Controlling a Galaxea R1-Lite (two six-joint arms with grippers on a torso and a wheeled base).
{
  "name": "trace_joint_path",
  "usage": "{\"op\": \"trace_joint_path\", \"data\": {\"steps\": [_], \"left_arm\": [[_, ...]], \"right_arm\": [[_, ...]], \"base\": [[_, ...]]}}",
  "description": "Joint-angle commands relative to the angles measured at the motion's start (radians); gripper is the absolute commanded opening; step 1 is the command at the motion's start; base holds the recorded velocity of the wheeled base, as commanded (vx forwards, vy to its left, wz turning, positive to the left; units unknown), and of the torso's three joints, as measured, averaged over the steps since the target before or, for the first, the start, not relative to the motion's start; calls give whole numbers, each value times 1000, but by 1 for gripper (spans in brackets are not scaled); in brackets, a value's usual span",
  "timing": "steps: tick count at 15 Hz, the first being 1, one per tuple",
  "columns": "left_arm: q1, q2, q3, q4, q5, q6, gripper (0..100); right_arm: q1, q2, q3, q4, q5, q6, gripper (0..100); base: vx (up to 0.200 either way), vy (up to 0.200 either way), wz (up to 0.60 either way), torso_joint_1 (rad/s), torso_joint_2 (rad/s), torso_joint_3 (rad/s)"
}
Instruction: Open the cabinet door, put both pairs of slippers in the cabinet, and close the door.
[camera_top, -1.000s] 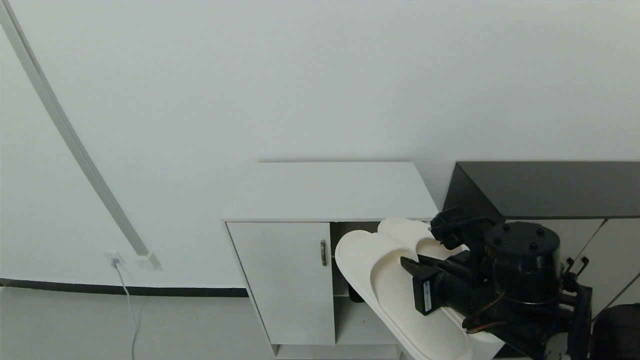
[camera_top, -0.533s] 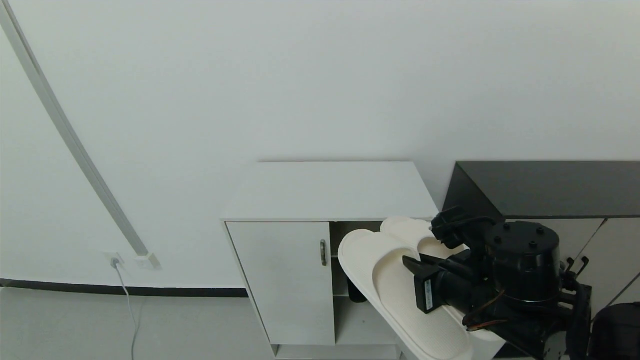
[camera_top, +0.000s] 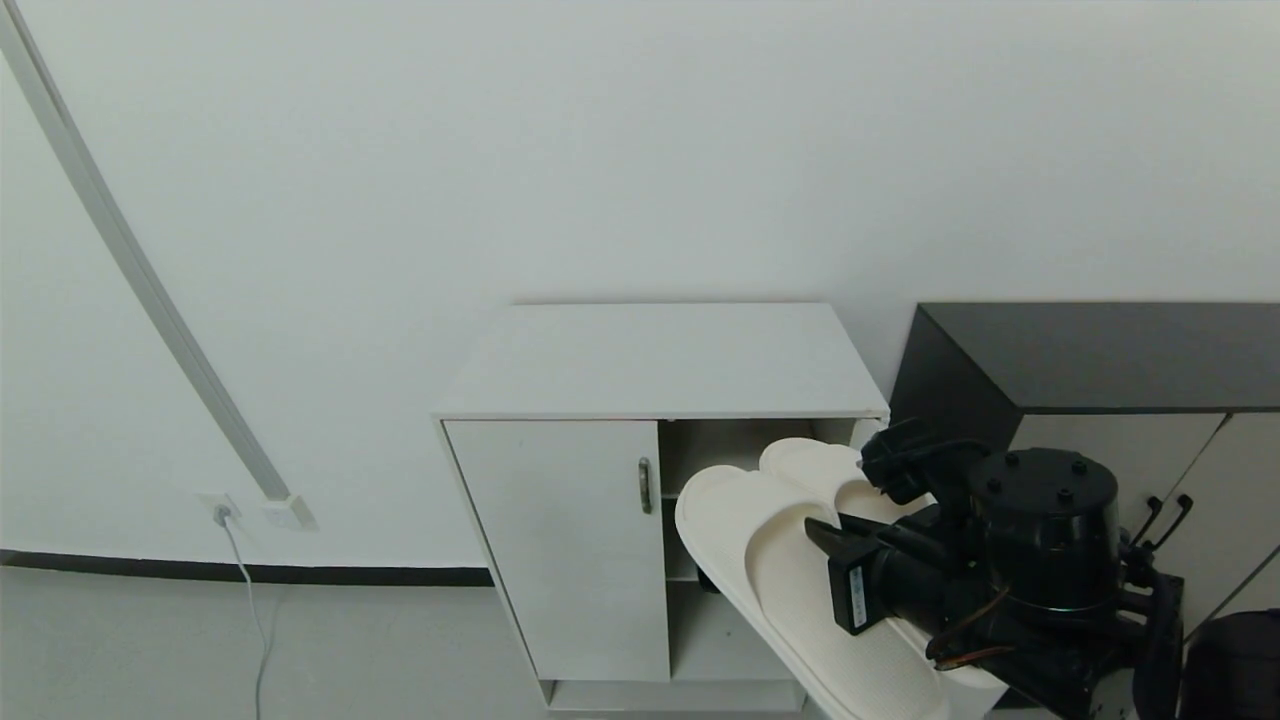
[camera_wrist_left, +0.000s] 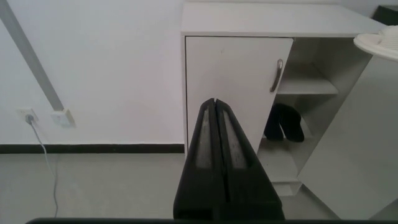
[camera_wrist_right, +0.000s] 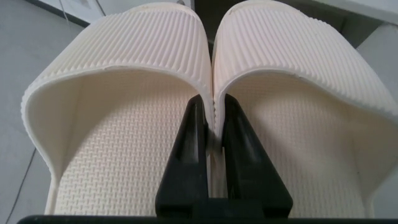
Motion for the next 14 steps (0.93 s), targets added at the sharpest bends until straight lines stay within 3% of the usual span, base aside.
{"op": "trace_joint_path", "data": {"steps": [1,14], "left_arm": [[0,1,0,0,1,0,0],[0,1,0,0,1,0,0]], "right_arm": [[0,2,1,0,0,1,0],[6,3,8,0,0,0,0]], "base": [[0,0,0,-163,373,198],[0,0,0,-206,489,284]]}}
